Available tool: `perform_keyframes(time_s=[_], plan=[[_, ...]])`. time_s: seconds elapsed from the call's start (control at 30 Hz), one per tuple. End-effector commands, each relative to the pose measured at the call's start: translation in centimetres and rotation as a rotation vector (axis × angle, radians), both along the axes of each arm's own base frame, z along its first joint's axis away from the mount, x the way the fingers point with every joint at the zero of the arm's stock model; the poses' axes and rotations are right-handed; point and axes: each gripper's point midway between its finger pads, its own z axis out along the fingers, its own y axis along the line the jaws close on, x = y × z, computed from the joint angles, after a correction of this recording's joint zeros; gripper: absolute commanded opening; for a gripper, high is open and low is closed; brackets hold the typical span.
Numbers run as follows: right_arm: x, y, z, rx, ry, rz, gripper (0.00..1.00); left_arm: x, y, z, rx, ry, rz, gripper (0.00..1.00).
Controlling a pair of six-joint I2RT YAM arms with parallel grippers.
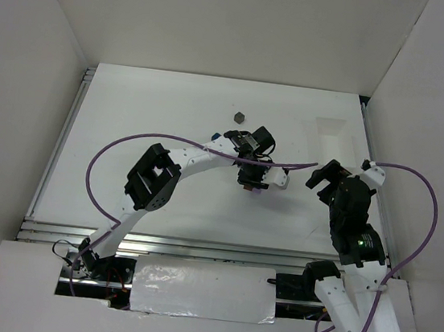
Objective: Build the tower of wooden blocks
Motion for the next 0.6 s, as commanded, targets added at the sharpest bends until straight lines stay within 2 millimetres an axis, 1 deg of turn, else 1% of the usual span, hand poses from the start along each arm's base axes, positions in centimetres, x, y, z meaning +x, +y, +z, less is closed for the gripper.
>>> perform_keyframes(time_s=[0.0,0.07,0.33,0.57], plan=[[0.46,0.0,0.76,0.0,-0.047,0.003,1.0,0.37,-0.69,1.4,-0.044,-0.002,0.015,0.47],[0.44,0.01,0.79,-0.002,-0.048,0.006,1.0,0.45,-0.87,1.72,-0.053,-0.006,0.015,0.47],[0.49,0.12,0.68,-0.001,-0.046,0.012,1.0,0.31,-0.89,1.52,-0.053,0.004,0.016,0.44],[0.46,0.05,0.75,-0.003,-0.046,0.009,1.0,0.52,-1.26,1.58,-0.064,-0.002,0.019,0.45]])
